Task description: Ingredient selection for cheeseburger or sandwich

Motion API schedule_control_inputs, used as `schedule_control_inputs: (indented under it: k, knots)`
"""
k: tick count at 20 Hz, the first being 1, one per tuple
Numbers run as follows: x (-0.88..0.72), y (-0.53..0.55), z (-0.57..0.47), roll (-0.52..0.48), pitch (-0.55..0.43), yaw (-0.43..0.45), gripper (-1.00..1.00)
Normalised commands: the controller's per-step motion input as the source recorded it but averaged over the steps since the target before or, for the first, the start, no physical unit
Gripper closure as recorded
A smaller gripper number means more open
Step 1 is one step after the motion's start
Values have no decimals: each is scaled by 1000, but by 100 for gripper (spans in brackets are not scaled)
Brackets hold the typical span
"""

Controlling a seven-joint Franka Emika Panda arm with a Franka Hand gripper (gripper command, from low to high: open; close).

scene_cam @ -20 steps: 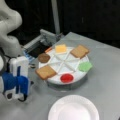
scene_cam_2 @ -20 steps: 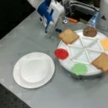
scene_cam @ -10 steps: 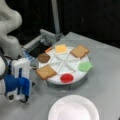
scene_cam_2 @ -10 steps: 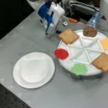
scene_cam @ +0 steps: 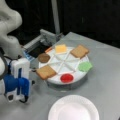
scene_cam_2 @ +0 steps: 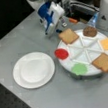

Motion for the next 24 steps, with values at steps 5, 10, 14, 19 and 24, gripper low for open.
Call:
schedule_control_inputs:
  k: [5, 10, 14, 19, 24]
  knots:
    - [297, -373, -225, 365, -120, 179, 100]
    - [310, -385, -241, 356, -120, 170, 100]
    - [329, -381, -239, 338, -123, 158, 100]
    - [348, -375, -223, 321, -113, 155, -100]
    - [370, -355, -196, 318, -92, 145, -100]
